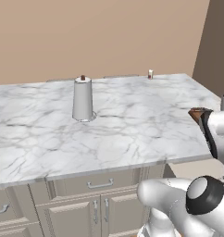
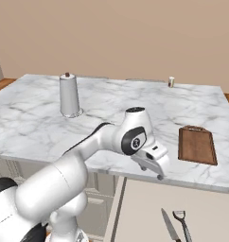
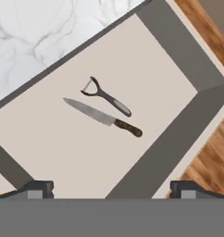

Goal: Open the drawer on the right and place the cutting tools on the cutting board.

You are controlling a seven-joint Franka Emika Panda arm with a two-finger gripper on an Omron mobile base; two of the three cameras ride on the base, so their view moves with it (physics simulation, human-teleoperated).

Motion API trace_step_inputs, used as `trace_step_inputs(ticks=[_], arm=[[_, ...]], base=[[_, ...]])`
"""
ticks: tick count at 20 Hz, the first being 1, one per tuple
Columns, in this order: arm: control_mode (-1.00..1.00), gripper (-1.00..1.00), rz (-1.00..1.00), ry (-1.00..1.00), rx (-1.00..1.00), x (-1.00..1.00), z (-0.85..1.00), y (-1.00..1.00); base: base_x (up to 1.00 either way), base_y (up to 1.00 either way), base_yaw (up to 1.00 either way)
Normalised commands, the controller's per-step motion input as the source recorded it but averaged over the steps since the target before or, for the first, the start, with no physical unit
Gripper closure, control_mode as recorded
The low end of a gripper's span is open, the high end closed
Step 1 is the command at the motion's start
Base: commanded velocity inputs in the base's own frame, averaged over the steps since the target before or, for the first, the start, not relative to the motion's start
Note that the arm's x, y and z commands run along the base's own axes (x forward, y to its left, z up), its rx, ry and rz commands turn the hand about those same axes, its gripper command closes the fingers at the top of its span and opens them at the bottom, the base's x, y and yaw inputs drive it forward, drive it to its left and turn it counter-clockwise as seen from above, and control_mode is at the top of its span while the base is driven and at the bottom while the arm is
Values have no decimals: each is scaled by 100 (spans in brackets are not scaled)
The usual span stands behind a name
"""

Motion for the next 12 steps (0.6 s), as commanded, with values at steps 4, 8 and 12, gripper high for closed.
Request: trace_step_inputs(ticks=[4, 8, 12], arm=[[-100, -100, 19, 6, 0, 4, -35, -35], [-100, -100, 17, 2, 7, -3, -24, -49], [-100, -100, 20, 2, 15, 0, -37, -45]], base=[[0, 0, 0], [0, 0, 0], [0, 0, 0]])
